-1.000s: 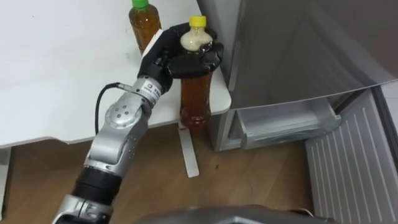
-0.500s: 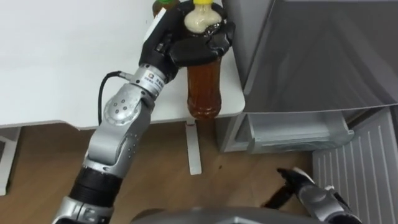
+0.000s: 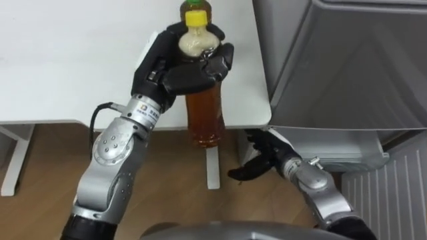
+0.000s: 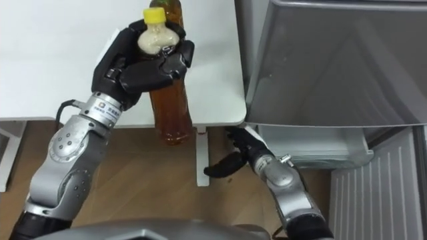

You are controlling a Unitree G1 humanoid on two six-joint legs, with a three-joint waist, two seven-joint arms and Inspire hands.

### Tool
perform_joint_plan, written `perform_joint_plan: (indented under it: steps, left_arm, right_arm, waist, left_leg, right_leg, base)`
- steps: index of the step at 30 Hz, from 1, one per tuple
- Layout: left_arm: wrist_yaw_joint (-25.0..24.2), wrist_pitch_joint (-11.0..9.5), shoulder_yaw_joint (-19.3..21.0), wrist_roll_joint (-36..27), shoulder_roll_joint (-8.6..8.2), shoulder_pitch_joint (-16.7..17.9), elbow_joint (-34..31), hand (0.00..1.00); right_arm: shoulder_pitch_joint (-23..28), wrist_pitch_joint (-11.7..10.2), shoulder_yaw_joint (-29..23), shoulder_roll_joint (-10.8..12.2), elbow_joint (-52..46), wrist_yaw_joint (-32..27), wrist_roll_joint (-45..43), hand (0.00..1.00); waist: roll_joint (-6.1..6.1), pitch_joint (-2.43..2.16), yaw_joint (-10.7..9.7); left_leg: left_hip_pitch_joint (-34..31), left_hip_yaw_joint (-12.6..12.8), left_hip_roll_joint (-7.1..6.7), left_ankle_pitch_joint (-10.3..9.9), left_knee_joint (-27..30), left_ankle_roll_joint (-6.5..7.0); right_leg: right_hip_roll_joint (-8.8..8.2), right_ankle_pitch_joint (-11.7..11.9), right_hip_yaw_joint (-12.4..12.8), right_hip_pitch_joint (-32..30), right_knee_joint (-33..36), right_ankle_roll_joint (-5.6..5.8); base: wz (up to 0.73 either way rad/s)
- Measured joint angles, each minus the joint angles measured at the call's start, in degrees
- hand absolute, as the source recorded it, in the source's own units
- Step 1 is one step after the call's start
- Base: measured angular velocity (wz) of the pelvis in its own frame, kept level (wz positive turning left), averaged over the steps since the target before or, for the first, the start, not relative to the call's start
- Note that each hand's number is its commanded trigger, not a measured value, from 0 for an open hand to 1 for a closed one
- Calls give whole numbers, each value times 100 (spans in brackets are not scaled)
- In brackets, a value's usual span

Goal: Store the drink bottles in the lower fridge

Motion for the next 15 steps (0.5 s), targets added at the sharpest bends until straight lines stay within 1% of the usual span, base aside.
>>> perform_joint_plan:
  steps: [3, 6, 9, 13, 15]
  left_arm:
    - [-134, -1, -4, 0, 1, 11, 0, 100]
    - [-148, -2, -21, -2, 4, 20, 3, 100]
    - [-257, -2, -13, -10, 8, 34, 9, 100]
    - [-479, -1, -1, -8, 20, 99, 11, 100]
    - [-562, 1, -21, -9, 22, 140, 11, 100]
  right_arm:
    - [73, 4, 11, -9, -188, 286, 0, 0]
    - [197, 25, 60, -55, -503, 629, 78, 0]
    - [318, 45, 136, -159, -822, 1016, 318, 0]
    - [344, 98, 132, -191, -973, 1528, 704, 0]
    - [343, 136, 137, -227, -1028, 1726, 783, 0]
  waist:
    - [31, 15, -6]
    - [46, 23, -8]
    - [18, 36, 6]
    - [-57, 31, 18]
    - [-58, 31, 22]
  left_leg:
    - [-36, 0, -2, -1, 19, 1]
    - [-85, 10, 2, 0, 35, 2]
    - [-80, 18, -2, 1, 33, 3]
    - [-74, 1, 0, 1, 46, 4]
    - [-82, -6, 0, 1, 55, 4]
  right_leg:
    - [-3, 0, 0, -18, 11, 0]
    - [-8, 0, 18, -83, 97, 1]
    - [-17, 0, 19, -101, 101, 1]
    - [-17, 0, -15, -93, 95, 1]
    - [-22, 0, -53, -93, 97, 1]
  base:
    - [0]
    - [-2]
    - [-3]
    - [2]
    - [2]
